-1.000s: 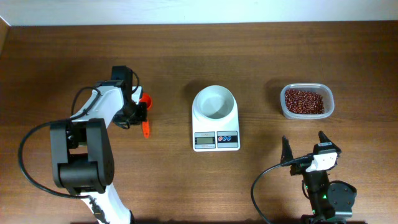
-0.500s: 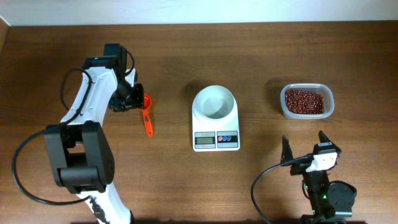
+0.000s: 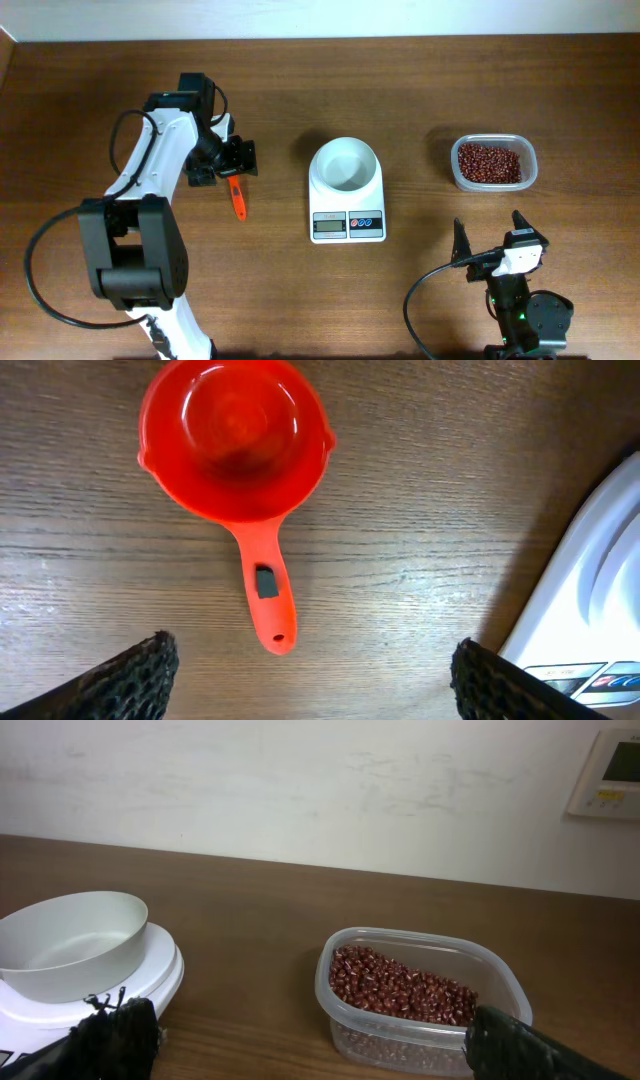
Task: Scoop item into bowl and weigh 50g on scale
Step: 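Move the left gripper over the red scoop handle and lower, then close the left gripper on the red scoop handle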
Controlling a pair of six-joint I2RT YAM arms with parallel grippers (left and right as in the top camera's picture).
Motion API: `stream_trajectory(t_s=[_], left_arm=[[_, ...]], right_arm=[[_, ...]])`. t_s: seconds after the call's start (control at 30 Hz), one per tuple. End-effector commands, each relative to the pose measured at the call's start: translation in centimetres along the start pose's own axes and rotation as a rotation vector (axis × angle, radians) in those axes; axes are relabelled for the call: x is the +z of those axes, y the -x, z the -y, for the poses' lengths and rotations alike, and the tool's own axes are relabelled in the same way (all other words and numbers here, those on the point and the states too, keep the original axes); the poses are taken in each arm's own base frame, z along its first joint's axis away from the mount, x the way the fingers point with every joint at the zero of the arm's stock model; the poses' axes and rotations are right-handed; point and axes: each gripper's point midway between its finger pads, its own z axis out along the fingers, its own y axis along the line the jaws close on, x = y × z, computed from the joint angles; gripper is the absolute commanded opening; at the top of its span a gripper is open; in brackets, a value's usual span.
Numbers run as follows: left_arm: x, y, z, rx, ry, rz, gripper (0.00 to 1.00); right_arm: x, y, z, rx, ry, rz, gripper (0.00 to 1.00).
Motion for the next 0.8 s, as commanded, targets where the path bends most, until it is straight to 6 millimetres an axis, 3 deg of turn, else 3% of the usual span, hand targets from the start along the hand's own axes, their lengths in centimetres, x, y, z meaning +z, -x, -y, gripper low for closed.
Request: stream_trajectory(t_s=[0.0,0.1,0.17,0.33,0.43,0.63,0.77], left_arm=[[-2.6,-0.1,1.0,0.006,0.0,0.076,0.87],[-4.8,-0.5,0.8,-0.02,0.108,0.143,0.89],[-4.4,-1.4,1.5,-0.02,0.156,0.131,0.88],[0.2,-4.5,1.0,-0.088,0.223,0.064,0.88],[2.8,-5.0,0.1,-0.098,0.221,0.07,0.84],[5.1,-4.8,-1.8,-0.104,0.272,0.129,0.59],[5.4,-3.7,-3.0,-0.11,0.321,0.204,0.54]], right_arm=[[0.0,-0.3,-0.1,0.005,0.0,-0.004,0.99],[0.0,-0.3,-0.1,0.005,0.0,-0.004,0.99],[0.0,-0.3,-0.1,0.005,0.0,-0.003,0.99],[0.0,-0.3,-0.1,0.005,0.0,-0.004,0.99],[0.0,-0.3,-0.1,0.005,0.0,-0.004,0.99],[0.0,-0.3,-0.1,0.005,0.0,-0.003,0.99],[0.0,-0.3,-0.1,0.005,0.0,-0.003,0.99]])
